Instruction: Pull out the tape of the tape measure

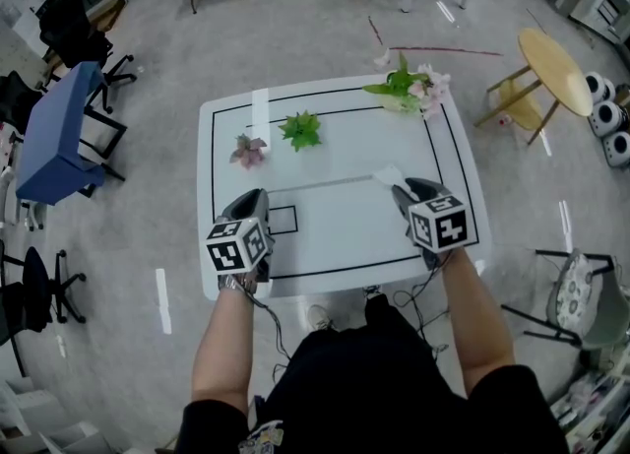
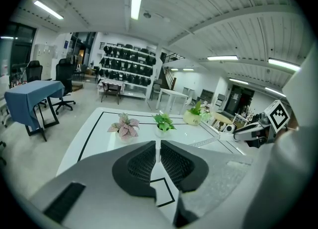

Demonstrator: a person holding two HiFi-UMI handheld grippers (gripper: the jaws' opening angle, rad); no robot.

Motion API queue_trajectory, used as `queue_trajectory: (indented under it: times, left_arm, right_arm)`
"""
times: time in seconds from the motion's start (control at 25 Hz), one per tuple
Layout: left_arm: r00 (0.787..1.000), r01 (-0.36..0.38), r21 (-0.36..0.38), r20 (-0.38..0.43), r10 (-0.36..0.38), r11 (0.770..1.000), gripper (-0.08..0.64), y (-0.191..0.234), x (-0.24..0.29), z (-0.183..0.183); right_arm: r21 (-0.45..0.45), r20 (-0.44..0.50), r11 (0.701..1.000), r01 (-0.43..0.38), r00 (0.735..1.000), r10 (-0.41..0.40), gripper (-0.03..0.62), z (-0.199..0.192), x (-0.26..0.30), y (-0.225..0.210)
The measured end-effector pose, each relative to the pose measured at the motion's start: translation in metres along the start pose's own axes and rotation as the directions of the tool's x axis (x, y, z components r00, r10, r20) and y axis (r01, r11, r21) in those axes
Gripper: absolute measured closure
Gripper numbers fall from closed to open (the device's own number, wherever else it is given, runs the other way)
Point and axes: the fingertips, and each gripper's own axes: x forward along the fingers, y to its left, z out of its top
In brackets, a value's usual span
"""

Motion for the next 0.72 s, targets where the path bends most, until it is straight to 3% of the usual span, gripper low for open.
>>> queue_trajectory:
  times: [0.72]
  left_arm:
    - [0.992, -0.043, -0.032, -0.124, 0.039, 0.999, 0.528, 0.029, 0.041, -0.049]
  right_arm:
    - [-0.018, -0.089, 1.0, -0.015, 0.996, 0.013, 0.471, -0.035, 0.056, -0.002]
